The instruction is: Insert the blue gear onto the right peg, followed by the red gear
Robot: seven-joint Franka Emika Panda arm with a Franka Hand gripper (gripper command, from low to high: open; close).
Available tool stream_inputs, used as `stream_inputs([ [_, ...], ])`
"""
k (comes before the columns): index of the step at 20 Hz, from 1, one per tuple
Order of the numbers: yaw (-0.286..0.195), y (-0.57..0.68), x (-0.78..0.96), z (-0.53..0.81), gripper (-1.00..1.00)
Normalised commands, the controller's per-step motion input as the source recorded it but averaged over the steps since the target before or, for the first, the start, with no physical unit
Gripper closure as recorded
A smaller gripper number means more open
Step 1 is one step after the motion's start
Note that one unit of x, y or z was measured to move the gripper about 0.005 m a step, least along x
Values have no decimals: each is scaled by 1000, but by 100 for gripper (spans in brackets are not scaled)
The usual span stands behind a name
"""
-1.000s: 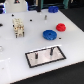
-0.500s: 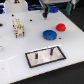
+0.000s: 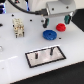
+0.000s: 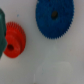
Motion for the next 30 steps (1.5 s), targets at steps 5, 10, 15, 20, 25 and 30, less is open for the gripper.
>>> stream_inputs([
  [5,0,14,-157,-524,-100],
  [10,0,-9,-193,-462,-100],
  [15,0,-41,-277,-158,-100],
  [20,0,-4,-365,-1,-100],
  [25,0,-127,-548,0,-100],
  [30,0,-143,-470,0,-100],
])
